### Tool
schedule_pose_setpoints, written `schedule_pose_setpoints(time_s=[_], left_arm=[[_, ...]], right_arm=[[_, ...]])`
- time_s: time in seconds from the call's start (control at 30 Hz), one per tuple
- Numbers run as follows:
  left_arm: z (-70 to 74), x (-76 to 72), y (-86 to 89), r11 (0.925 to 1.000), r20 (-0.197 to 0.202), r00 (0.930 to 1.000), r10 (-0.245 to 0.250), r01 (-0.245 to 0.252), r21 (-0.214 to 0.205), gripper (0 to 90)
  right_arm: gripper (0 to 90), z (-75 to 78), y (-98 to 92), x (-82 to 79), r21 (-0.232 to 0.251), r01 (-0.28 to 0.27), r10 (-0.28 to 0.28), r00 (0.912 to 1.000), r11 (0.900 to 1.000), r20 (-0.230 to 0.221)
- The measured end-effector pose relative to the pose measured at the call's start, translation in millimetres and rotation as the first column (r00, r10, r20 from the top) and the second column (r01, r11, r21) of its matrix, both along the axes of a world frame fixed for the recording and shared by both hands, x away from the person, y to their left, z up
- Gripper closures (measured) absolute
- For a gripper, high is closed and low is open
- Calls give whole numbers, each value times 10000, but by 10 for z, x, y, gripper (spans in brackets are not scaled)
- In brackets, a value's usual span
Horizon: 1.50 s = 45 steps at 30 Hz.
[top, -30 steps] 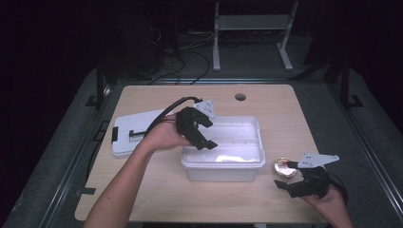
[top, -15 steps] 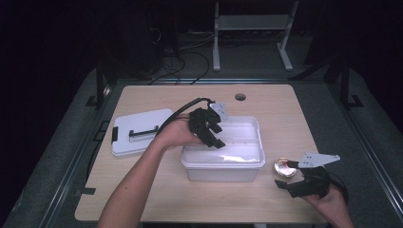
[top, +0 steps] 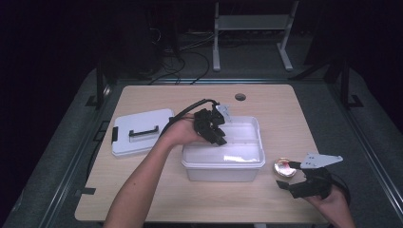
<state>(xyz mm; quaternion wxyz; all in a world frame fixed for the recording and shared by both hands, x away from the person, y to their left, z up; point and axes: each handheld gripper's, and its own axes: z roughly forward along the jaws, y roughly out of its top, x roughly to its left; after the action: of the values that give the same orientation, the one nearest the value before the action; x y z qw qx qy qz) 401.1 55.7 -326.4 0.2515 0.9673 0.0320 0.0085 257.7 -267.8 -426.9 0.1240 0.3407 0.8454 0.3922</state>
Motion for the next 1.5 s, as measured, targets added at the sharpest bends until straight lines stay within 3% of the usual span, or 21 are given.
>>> schedule_pose_setpoints(time_s=[0.33, 0.5, 0.77, 1.5], left_arm=[[-13, 18, -32, 9998, -194, 9997, -122, 125, 153, 757], [-63, 20, -65, 9988, -137, 9997, -211, 217, 445, 866], [-55, 40, -96, 9981, -380, 9989, -261, 282, 555, 886], [44, -2, -79, 9973, -225, 9989, -415, 427, 591, 892]], right_arm=[[154, 4, 8, 8, -24, -35, 35, 10000, 10000, 43], [154, 7, 5, 6, 16, 2, -3, 10000, 10000, 53], [154, 13, 10, 8, -13, 11, -11, 10000, 10000, 94], [154, 15, -13, 0, -26, 119, -119, 9997, 9999, 192]])
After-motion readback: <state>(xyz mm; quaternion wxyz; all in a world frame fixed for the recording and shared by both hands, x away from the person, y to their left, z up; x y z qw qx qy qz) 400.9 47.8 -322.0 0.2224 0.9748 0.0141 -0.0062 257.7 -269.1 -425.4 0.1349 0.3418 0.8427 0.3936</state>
